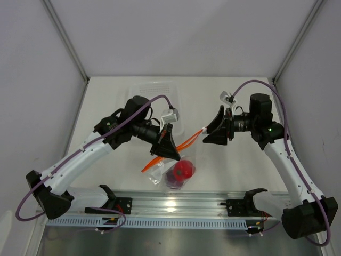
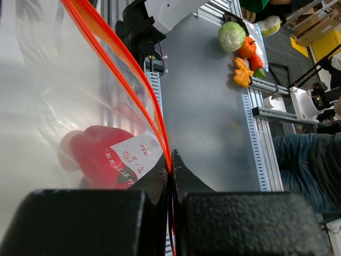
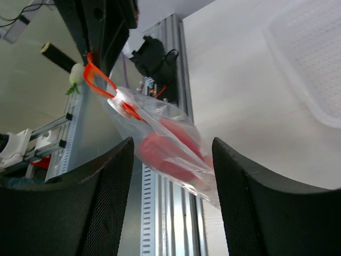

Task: Place the food in the zip-top bag and seal the zipper
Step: Zip the zipper food storage bag at the center of the board.

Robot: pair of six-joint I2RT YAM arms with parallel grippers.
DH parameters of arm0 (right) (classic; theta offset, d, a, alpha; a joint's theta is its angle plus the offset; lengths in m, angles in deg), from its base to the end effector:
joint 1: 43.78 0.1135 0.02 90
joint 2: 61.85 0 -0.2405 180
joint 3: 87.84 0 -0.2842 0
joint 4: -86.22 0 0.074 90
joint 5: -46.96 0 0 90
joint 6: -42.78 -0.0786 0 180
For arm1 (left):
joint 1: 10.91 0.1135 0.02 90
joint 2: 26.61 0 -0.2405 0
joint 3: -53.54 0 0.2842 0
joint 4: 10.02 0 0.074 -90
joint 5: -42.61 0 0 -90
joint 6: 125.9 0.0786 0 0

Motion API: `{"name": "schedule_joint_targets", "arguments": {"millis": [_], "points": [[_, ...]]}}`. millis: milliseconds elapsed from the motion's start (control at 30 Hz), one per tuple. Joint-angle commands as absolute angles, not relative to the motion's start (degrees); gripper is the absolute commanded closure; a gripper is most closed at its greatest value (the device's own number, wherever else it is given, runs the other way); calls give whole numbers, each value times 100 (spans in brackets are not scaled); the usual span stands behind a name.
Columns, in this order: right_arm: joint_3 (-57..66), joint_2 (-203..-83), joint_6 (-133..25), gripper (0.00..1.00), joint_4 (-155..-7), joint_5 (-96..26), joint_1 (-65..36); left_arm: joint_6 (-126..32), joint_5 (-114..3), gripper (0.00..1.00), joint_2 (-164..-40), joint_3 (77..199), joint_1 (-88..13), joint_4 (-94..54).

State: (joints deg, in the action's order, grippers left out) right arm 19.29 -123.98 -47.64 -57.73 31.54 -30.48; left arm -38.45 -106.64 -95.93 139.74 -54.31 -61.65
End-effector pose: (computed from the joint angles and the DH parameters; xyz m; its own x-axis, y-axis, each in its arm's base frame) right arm 0.2478 0.1364 0.3385 -0.4227 -0.0979 -0.9010 -0.9062 0.0590 0.4187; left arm 0.1722 -0.2558 0.3559 -0.4522 0.3963 -0.7990 0.8451 -0.0961 -0.5259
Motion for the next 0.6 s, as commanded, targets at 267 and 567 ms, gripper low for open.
{"name": "schedule_joint_targets", "arguments": {"millis": [267,567], "points": [[1951,-12618,-5732,51,-7298,3597,-2058,-3898,-11112,99,-9464,14043,-5362,-5806],[2222,-12435,-5723,86,-7201,3333,-1908,-4012,-11120,99,-9481,13833,-5204,-5605]]}}
